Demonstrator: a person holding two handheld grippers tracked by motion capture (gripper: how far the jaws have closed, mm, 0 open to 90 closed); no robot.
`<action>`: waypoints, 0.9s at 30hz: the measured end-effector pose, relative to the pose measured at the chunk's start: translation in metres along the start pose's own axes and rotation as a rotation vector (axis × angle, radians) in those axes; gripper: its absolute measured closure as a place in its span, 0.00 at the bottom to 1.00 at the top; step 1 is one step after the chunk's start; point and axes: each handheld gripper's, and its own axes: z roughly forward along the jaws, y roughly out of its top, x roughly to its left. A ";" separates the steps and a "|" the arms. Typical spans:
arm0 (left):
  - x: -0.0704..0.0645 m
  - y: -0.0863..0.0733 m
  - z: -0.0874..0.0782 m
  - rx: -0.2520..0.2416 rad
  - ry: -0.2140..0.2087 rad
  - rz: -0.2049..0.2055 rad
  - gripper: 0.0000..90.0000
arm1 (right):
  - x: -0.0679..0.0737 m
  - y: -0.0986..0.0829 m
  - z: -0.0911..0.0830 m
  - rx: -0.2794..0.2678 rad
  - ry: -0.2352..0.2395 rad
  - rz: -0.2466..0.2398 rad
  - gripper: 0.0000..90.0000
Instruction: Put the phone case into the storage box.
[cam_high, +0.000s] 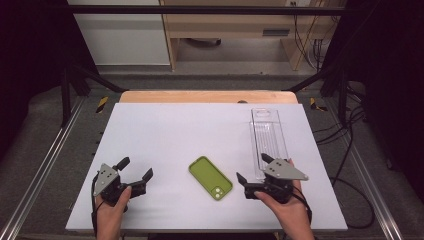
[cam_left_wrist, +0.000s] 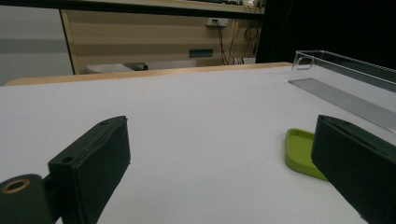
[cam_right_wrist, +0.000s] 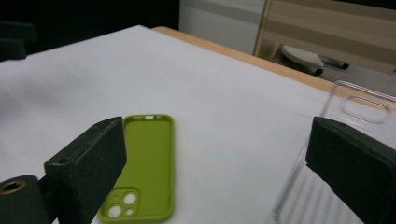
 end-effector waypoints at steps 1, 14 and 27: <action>0.001 0.000 0.000 -0.003 0.000 -0.007 0.05 | 0.009 0.004 0.007 0.020 0.028 -0.010 0.06; 0.004 0.000 -0.001 -0.008 -0.014 -0.015 0.04 | 0.039 -0.012 0.041 0.197 0.143 -0.047 0.06; 0.000 0.000 0.001 -0.003 -0.029 0.013 0.04 | 0.041 -0.043 0.070 0.315 0.158 -0.034 0.07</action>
